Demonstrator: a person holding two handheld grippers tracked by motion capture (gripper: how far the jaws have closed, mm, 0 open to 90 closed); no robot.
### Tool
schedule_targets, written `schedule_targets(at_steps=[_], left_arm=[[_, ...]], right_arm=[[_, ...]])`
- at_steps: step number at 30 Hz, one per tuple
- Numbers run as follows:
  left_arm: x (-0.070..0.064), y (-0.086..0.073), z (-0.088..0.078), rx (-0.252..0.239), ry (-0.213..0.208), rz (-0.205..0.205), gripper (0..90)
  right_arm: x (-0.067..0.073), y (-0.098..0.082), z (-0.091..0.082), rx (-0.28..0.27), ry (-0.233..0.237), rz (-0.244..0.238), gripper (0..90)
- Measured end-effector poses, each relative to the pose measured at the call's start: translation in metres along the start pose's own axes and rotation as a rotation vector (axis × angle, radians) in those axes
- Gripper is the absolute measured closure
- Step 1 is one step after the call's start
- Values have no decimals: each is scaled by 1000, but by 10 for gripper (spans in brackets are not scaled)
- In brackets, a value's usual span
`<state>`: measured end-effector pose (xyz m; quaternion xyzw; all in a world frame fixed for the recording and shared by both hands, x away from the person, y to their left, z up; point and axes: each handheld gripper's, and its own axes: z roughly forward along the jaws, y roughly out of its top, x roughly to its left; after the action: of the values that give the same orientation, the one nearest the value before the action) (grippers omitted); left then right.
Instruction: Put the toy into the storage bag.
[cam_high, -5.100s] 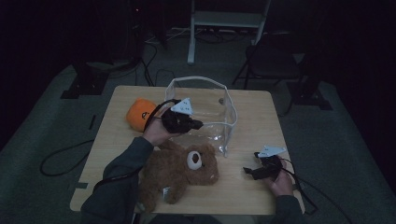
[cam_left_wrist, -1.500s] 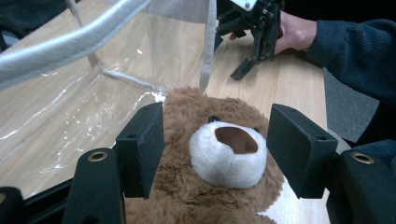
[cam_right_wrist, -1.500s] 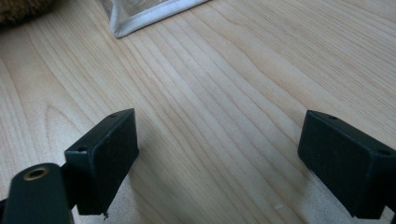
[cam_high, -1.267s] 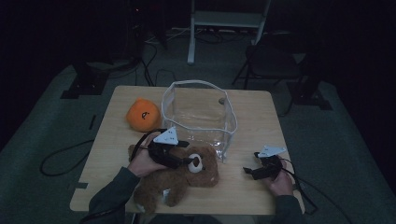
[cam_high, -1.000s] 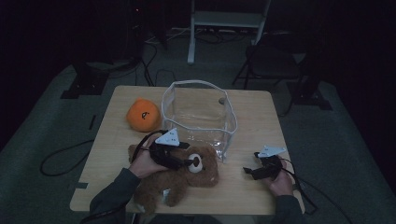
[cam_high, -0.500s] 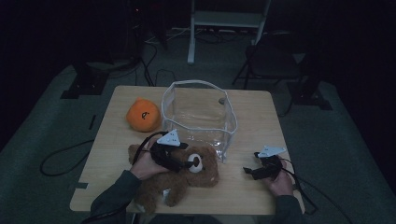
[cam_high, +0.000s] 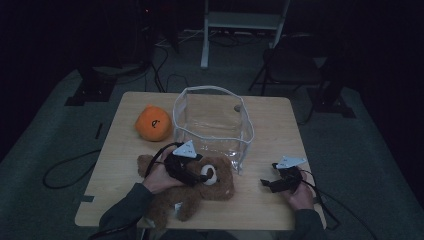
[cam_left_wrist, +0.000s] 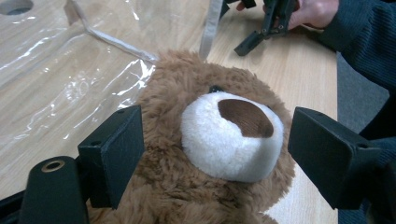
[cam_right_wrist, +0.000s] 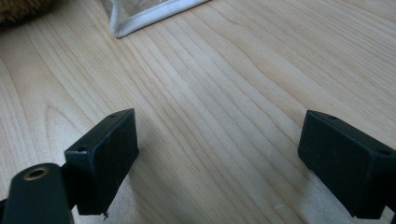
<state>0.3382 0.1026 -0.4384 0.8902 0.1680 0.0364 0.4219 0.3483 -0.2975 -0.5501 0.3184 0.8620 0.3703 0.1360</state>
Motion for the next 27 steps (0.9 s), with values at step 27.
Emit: schedule_targets(at_steps=[27], left_arm=[[-3,11,41,180,-35,63,181]], right_arm=[[0,0,0,0,0,0,114]])
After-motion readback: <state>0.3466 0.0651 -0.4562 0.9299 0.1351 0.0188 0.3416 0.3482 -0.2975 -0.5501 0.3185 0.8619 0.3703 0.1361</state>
